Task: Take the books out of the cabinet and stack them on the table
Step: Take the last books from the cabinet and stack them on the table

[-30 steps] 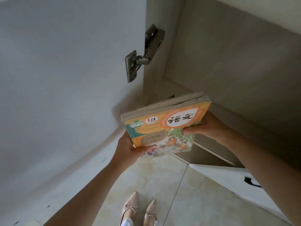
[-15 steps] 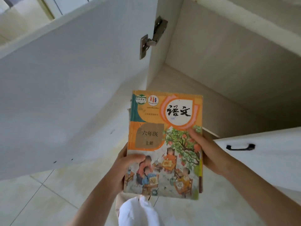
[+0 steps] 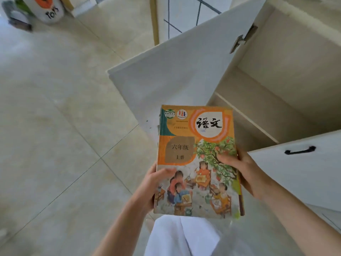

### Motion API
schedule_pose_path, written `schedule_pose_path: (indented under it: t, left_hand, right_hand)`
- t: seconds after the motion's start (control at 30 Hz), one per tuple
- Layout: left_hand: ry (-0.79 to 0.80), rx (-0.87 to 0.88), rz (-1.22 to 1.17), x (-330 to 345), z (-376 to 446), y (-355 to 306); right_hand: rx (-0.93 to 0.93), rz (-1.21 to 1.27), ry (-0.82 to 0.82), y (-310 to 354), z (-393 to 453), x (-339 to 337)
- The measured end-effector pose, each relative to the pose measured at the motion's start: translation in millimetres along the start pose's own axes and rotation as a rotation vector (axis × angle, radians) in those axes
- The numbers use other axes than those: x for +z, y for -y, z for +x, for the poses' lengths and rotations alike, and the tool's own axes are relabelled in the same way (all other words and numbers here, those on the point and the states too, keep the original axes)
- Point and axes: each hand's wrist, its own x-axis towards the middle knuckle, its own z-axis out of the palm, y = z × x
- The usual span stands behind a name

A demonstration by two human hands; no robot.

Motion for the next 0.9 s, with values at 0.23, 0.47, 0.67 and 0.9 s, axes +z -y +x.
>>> schedule_pose_path:
  t: [0.23,0.47,0.67,0.9]
  left_hand:
    - [-0.293,0.225,-0.233,-57.9,-157.6,51.3]
    - [-0.714,0.537,-0.169,-97.7,-299.2,93.5]
    - [-0.978,0.578,-0.157,-119.7,-369.6,123.4]
    - [-1.238,0.618,-0.386,-122.2,-403.2,144.9]
  right_hand:
    - [-0.276,-0.433,0.151,-11.7,-80.1,131.2]
    - [-0.447,-0.589,0.405,-37.5,-138.8,250.2]
    - [-0.471,-0.686,0.683,-52.8,-155.3,333.5]
    - [-0.504,-0.824,1.056,-54.5,-161.5,409.2]
